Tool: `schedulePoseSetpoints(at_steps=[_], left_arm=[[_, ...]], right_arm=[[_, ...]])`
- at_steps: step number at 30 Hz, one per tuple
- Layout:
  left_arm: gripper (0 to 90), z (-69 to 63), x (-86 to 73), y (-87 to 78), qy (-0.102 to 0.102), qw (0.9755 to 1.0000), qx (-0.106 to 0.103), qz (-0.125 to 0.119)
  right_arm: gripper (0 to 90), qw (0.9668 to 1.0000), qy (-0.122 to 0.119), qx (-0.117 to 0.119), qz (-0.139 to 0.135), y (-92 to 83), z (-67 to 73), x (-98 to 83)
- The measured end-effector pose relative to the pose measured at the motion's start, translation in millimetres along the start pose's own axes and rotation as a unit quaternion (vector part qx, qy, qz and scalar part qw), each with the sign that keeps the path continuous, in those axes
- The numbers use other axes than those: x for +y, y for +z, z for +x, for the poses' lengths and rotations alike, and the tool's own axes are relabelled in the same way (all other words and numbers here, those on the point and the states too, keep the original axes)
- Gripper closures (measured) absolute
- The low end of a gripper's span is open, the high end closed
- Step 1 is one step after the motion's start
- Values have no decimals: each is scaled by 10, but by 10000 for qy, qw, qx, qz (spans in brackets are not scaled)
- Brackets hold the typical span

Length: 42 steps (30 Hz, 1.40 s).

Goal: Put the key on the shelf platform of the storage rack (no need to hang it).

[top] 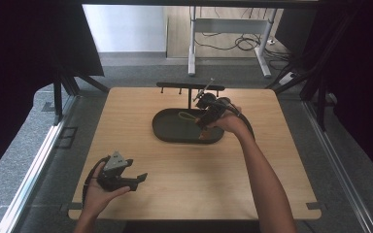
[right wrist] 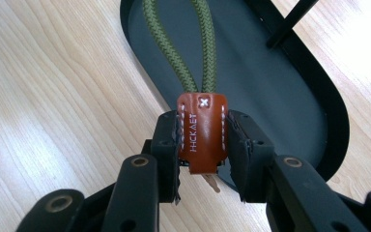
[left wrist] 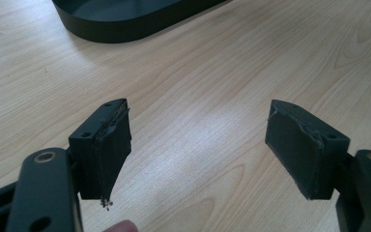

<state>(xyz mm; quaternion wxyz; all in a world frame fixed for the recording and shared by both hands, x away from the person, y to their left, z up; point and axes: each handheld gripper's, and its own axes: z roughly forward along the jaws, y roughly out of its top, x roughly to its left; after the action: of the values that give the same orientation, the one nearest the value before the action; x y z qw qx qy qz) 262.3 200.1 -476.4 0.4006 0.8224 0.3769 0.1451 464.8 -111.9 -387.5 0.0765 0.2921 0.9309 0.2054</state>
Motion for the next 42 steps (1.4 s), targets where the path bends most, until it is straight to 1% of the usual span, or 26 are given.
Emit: schedulePoseSetpoints(at_steps=[4, 7, 9, 12, 18, 19, 21, 24, 27, 28, 29, 30, 36, 37, 40, 42], left_arm=[[246, 0, -3, 0, 0, 10000, -7, 0], [246, -2, -1, 1, -7, 10000, -16, -14], [246, -3, -2, 4, -7, 10000, -23, -10], [246, 0, -3, 1, -10, 10000, -22, -12], [246, 15, -8, -12, -36, 10000, -18, -32], [246, 16, -8, -13, -38, 10000, -15, -37], [246, 19, -9, -13, -34, 10000, -17, -36], [247, 20, -10, -7, -38, 10000, -17, -25], [246, 19, -12, -1, -39, 10000, -29, -30], [247, 17, -13, 0, -54, 10000, -30, -42], [246, 19, -13, 0, -53, 10000, -32, -41], [247, 20, -13, -1, -52, 10000, -32, -40], [247, 28, -15, 2, -56, 10000, -36, -29], [247, 27, -15, 3, -54, 10000, -36, -27], [247, 25, -14, 4, -45, 10000, -40, -31], [247, 25, -13, 2, -47, 10000, -41, -36]], right_arm=[[672, 10000, 29, -14, 27, 8, -18, 23], [672, 10000, -7, -36, 28, 29, -42, 45], [672, 10000, 45, -38, 7, 40, -58, 61], [672, 9999, 13, -96, 40, 81, -85, 75], [672, 9998, 79, -137, 92, 129, -133, 122], [672, 9999, 42, -133, 73, 137, -147, 131], [672, 9998, 82, -165, 76, 146, -150, 155], [672, 9997, 64, -228, 64, 178, -148, 168], [671, 9997, 41, -228, 83, 229, -153, 163], [671, 9997, 79, -225, 108, 247, -151, 161], [671, 9997, 51, -217, 106, 267, -165, 154], [671, 9996, 100, -230, 129, 283, -166, 151], [671, 9995, 110, -265, 102, 372, -219, 122], [671, 9994, 141, -281, 110, 383, -215, 123], [671, 9995, 117, -293, 85, 421, -239, 110], [671, 9994, 169, -299, 96, 441, -243, 103]])
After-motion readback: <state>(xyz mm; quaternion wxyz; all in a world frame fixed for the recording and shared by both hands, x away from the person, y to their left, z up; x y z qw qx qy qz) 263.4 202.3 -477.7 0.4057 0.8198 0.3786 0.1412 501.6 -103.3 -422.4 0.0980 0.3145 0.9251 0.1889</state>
